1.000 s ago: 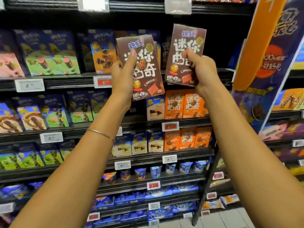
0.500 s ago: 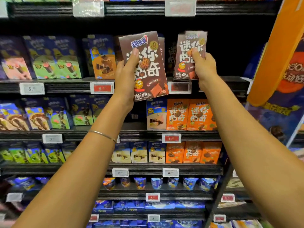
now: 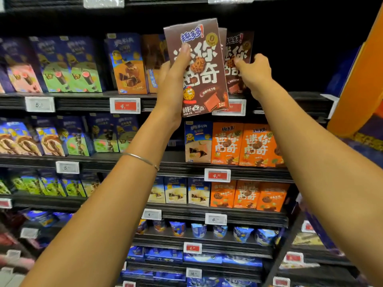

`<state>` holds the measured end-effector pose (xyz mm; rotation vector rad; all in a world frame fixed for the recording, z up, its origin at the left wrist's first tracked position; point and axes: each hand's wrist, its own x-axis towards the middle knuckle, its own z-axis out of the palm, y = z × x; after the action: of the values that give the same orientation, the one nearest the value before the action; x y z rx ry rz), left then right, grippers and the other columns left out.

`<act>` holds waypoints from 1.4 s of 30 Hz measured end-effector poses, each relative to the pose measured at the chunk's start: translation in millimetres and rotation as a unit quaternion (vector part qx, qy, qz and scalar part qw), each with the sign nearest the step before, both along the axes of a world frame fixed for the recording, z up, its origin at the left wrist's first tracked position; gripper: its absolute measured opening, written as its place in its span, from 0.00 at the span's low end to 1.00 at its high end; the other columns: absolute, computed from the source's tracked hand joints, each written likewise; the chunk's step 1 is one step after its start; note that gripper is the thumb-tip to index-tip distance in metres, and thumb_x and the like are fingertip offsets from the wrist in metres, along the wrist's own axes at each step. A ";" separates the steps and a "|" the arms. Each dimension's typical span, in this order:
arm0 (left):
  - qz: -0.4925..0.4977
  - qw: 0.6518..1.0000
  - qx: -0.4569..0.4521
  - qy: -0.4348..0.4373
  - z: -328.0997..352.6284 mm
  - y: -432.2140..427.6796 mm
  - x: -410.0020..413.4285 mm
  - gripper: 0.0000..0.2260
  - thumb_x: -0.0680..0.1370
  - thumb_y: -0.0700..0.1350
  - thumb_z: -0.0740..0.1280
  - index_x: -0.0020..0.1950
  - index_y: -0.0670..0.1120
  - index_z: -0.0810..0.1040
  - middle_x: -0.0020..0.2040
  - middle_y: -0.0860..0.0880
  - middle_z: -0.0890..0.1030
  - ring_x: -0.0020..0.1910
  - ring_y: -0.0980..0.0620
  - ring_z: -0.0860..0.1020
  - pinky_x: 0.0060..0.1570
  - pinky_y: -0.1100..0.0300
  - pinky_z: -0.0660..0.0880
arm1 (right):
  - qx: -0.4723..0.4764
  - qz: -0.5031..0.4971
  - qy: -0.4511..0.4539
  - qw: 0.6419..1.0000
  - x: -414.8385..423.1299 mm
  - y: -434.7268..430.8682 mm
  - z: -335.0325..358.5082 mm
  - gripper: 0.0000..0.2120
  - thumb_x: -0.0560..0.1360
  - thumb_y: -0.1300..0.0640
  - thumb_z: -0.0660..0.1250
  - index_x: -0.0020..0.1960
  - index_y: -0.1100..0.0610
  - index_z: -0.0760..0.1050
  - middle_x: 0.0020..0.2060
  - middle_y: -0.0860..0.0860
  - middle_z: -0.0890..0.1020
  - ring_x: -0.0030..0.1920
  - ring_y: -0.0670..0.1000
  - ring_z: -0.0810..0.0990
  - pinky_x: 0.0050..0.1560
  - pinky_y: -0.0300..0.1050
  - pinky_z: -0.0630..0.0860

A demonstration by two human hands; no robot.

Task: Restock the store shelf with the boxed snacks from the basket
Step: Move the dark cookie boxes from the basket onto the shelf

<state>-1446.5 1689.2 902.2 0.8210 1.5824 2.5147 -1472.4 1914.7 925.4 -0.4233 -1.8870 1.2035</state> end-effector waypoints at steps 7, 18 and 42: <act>-0.004 1.000 0.003 0.010 0.5 8.0 0.2 0.25 0.83 0.55 0.69 0.74 0.41 0.71 0.64 0.39 0.83 0.58 0.41 0.86 0.60 0.40 0.82 | 0.019 -0.064 0.018 0.998 34.8 -18.7 -0.2 0.27 0.77 0.43 0.70 0.68 0.55 0.67 0.65 0.55 0.74 0.62 0.52 0.77 0.57 0.48 0.80; -0.027 0.997 -0.016 0.065 5.8 35.8 11.3 0.22 0.84 0.61 0.61 0.65 0.44 0.77 0.61 0.41 0.85 0.58 0.43 0.86 0.59 0.45 0.83 | 0.005 0.152 0.099 0.983 101.7 -73.3 -35.4 0.24 0.78 0.48 0.71 0.70 0.54 0.69 0.58 0.47 0.81 0.51 0.38 0.84 0.43 0.32 0.80; 0.235 0.902 -0.297 0.209 8.5 70.4 -36.9 0.24 0.82 0.37 0.69 0.78 0.46 0.72 0.71 0.46 0.79 0.69 0.48 0.78 0.65 0.47 0.80 | 0.027 0.083 0.116 0.989 79.1 -35.5 -38.5 0.23 0.80 0.50 0.68 0.72 0.53 0.67 0.62 0.48 0.79 0.57 0.39 0.82 0.46 0.32 0.80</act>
<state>-1483.4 1759.6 910.7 1.0103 2.7834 1.9229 -1393.3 1879.2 887.0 -0.0910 -1.7743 1.2482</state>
